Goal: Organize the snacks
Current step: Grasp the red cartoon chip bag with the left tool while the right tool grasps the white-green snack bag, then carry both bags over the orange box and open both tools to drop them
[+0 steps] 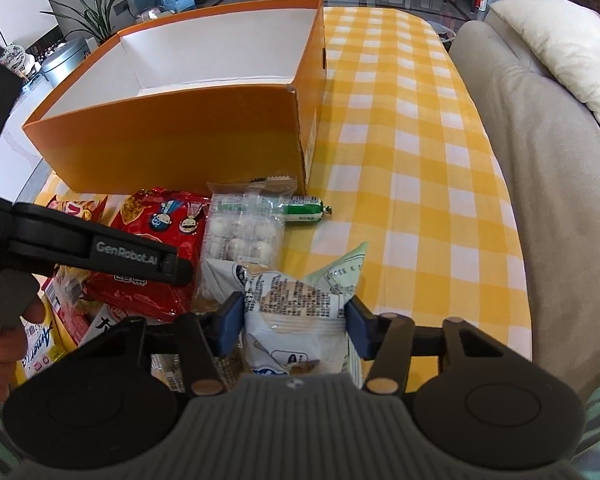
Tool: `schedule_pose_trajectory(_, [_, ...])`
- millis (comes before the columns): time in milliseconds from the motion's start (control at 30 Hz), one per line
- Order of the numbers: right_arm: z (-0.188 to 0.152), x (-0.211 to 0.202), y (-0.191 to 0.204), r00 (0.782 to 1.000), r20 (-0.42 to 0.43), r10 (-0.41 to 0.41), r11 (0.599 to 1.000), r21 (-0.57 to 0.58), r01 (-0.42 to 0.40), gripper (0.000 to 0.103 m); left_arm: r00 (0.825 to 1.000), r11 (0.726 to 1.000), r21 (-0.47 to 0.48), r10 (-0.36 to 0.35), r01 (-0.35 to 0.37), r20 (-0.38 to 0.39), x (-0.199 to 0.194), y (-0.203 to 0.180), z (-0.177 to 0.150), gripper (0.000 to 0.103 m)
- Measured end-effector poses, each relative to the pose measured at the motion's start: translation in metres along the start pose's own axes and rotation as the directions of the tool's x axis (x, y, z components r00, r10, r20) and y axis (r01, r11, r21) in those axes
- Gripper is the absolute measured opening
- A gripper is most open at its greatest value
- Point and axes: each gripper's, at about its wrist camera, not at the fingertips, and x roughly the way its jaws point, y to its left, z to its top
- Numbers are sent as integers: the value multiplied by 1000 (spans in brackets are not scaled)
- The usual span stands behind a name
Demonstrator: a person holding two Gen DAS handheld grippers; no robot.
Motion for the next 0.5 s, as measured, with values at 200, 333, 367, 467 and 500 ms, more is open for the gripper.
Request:
schedule_pose_trajectory(200, [0,-13,6,999,34,-19,1000,-23,20,50,997,1000,28,-12,10,78,-39,3,-7,69])
schedule_pose_trajectory(333, [0,-25,7,998,57,-41,999,-15,42,50,990,999,48,-19,12,136,-62,4,-14,69])
schedule_pose_trajectory(367, [0,-29,7,997,64,-47,999,-11,47,50,988,999,52,-21,13,151,-65,4,-16,69])
schedule_pose_trajectory(467, [0,-42,7,994,90,-56,998,3,56,50,981,998,61,-38,27,192,-75,2,-19,69])
schedule_pose_trajectory(500, [0,-47,7,994,99,-55,998,5,55,50,978,997,63,-47,35,203,-79,4,-19,69])
